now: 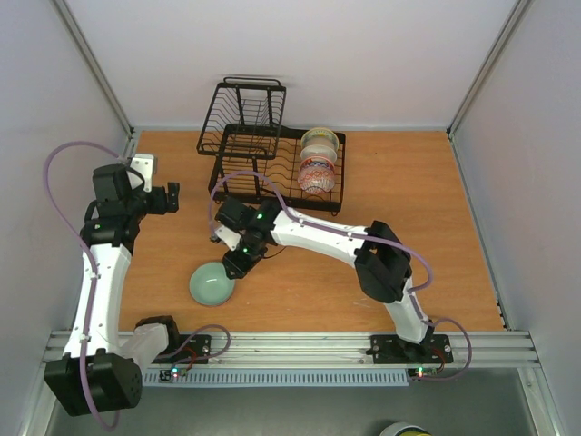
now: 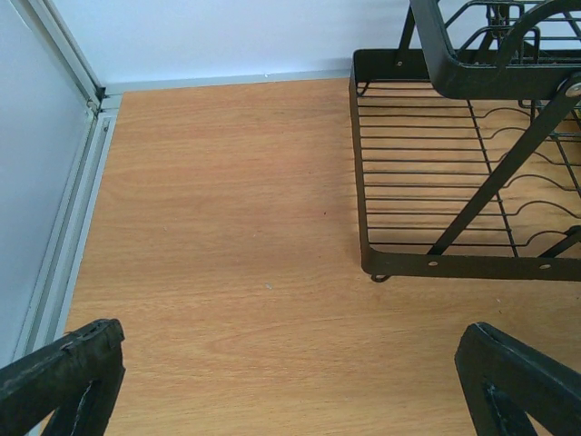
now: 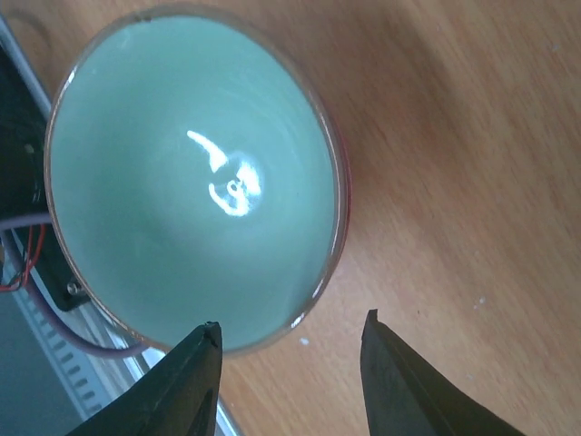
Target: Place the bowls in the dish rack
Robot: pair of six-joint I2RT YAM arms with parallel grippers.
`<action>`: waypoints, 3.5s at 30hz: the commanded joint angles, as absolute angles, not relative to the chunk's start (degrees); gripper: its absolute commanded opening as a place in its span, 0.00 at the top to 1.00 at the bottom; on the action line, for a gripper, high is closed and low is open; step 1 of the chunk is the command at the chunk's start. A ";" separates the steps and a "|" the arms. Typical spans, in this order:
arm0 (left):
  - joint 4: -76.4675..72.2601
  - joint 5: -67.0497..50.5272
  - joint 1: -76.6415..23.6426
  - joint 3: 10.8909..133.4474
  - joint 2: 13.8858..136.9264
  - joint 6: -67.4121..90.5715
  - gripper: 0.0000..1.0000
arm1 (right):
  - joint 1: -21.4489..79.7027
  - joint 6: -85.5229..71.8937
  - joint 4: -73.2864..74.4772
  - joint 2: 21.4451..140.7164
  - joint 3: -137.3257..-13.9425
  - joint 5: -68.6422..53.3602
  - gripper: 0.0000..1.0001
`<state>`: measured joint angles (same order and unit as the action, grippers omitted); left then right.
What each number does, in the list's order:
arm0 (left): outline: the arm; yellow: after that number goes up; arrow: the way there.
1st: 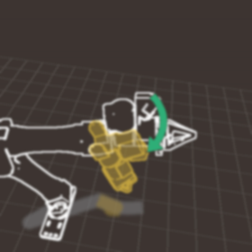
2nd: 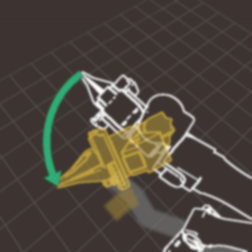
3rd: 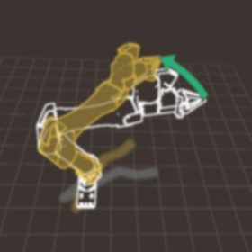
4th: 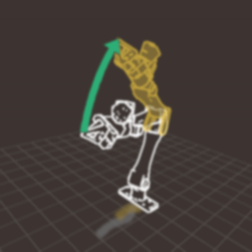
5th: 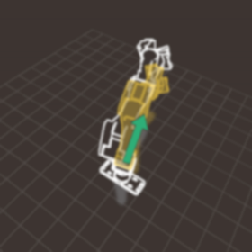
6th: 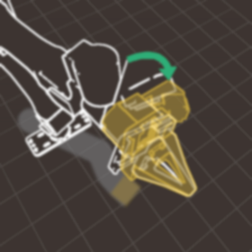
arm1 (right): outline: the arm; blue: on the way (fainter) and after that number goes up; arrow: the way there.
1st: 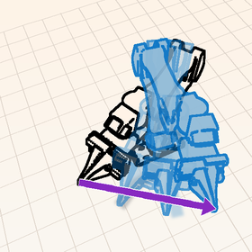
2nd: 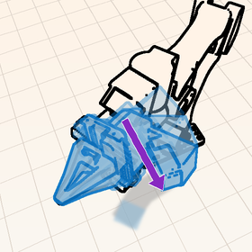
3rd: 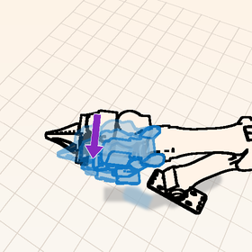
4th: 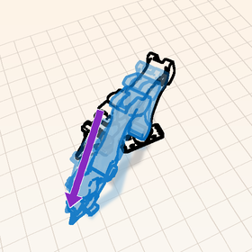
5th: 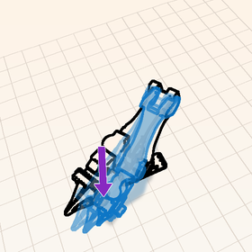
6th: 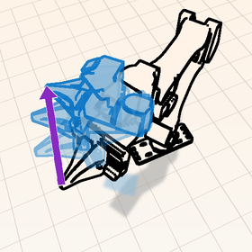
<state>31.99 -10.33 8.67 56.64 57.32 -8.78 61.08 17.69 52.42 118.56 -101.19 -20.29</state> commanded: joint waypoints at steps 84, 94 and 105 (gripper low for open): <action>31.46 -11.09 9.05 58.12 56.94 -8.70 0.01 | 41.21 54.98 26.27 103.84 -88.05 49.22 0.99; 31.21 -11.28 9.04 58.10 57.39 -8.70 0.01 | 41.34 81.47 -14.30 101.39 -69.50 52.13 0.99; 31.14 -11.21 9.04 57.94 57.21 -8.68 0.01 | 42.27 94.72 -35.09 103.67 -60.56 49.59 0.99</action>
<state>32.38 -10.37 8.67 56.64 57.47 -8.80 42.09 92.75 -25.67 104.53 -59.59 48.58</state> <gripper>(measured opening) 0.994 0.015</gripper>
